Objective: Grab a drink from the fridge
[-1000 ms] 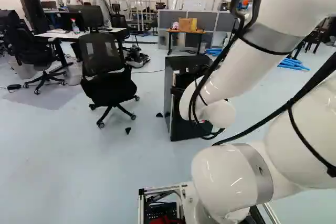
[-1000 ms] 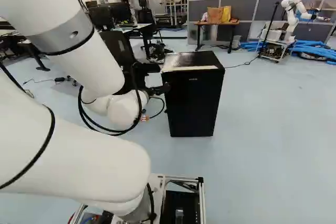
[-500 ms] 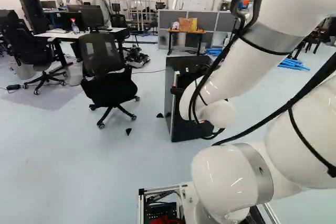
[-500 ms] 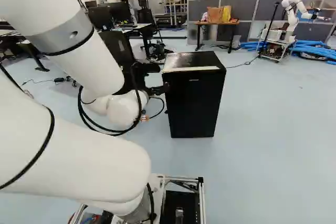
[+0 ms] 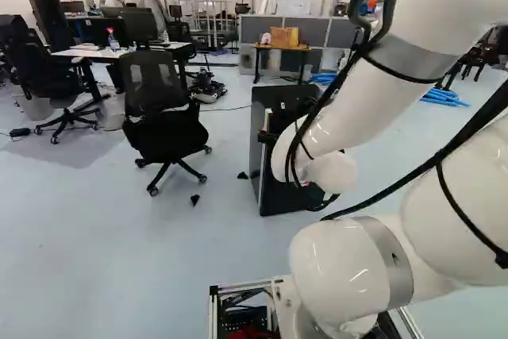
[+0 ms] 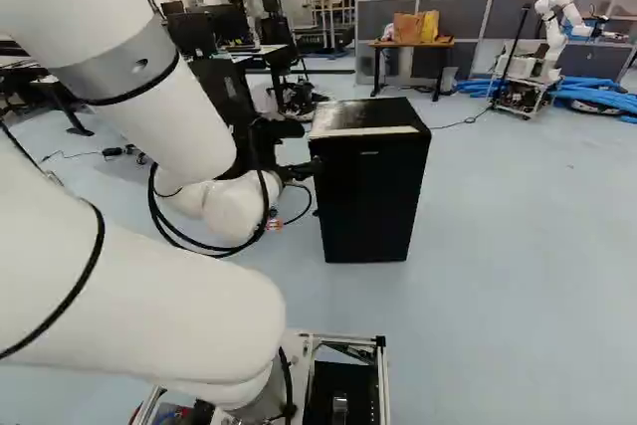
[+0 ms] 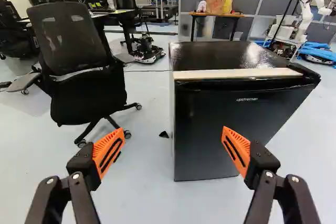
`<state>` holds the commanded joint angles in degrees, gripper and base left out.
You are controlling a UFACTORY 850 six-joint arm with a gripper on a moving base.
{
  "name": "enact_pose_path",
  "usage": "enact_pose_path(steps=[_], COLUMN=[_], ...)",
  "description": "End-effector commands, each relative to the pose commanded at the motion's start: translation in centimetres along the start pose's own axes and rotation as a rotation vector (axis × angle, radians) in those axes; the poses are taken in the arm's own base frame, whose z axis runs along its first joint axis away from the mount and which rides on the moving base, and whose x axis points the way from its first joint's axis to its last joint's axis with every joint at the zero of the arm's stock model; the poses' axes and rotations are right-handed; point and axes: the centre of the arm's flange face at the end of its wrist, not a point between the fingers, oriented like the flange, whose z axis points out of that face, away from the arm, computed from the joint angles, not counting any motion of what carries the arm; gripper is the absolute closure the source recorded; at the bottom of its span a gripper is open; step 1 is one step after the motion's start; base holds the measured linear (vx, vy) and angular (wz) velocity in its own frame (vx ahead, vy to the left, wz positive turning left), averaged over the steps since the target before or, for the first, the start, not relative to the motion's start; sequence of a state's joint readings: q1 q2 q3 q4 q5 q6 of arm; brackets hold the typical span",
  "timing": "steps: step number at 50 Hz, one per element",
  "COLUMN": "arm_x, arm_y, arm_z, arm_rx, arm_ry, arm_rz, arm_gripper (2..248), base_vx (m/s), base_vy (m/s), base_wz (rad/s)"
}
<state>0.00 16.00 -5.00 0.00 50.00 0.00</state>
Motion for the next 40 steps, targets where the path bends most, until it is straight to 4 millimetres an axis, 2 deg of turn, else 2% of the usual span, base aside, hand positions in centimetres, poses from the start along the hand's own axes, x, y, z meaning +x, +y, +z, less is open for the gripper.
enact_pose_path(steps=[40], arm_x=[0.01], arm_y=[-0.79], arm_z=[0.01], arm_rx=[0.021], arm_ry=[0.000], arm_rz=[-0.003], arm_gripper=[3], base_vx=[0.000], base_vy=[0.000], base_wz=[0.000])
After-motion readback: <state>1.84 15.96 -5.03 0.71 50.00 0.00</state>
